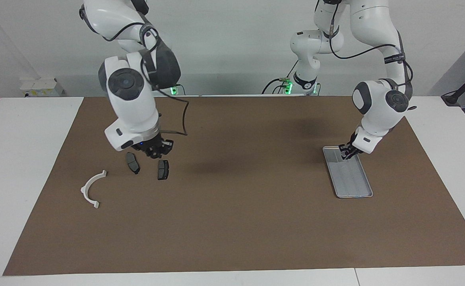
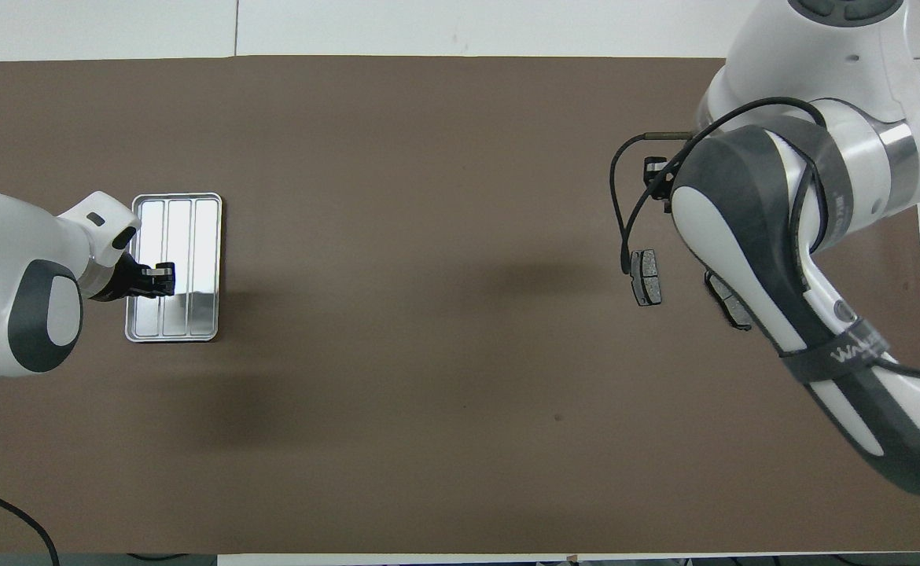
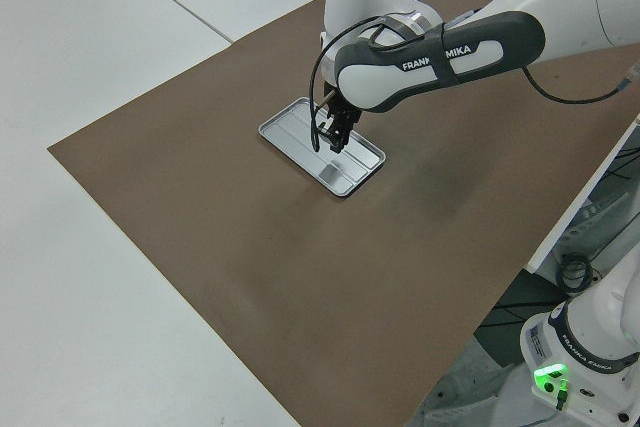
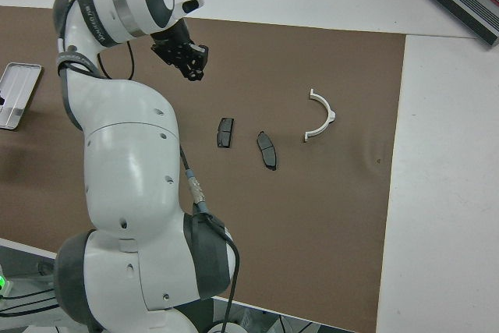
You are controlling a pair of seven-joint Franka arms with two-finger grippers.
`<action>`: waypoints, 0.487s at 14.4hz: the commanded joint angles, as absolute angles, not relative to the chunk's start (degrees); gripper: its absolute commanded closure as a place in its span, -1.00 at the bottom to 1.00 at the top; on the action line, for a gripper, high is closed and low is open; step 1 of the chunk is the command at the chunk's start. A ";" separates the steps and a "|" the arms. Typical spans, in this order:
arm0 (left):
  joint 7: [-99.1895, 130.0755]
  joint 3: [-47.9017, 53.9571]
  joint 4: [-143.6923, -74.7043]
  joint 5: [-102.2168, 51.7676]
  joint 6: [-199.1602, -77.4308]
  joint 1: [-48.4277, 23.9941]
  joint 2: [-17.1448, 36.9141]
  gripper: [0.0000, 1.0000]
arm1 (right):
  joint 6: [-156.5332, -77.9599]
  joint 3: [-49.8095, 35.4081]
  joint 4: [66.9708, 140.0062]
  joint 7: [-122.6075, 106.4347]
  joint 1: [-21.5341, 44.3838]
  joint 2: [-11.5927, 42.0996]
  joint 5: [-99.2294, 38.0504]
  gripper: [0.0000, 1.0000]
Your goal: Pick bearing gear from pile to tray
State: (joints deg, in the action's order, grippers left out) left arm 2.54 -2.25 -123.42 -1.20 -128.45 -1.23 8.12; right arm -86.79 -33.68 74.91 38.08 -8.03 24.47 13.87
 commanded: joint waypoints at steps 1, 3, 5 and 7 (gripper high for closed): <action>2.02 -1.58 -127.61 -1.32 -132.44 -0.62 6.86 0.99 | -86.91 -33.84 72.77 55.21 -1.34 25.14 10.56 1.00; 2.20 -1.67 -128.14 -1.32 -133.77 -0.70 7.12 0.99 | -91.21 -33.84 72.95 65.70 3.14 25.40 7.58 1.00; 2.11 -1.58 -128.32 -1.32 -134.12 -0.70 7.38 0.98 | -95.17 -33.84 74.26 73.96 7.45 26.01 6.50 1.00; 2.20 -1.58 -129.19 -1.32 -135.17 -0.97 7.56 0.93 | -100.70 -33.75 76.54 78.30 10.10 28.38 7.38 1.00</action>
State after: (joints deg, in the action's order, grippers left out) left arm 2.54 -1.94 -127.12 -1.20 -132.81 -1.20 8.13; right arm -96.13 -33.91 74.70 74.82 9.06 26.17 7.95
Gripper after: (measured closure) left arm 0.762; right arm 0.643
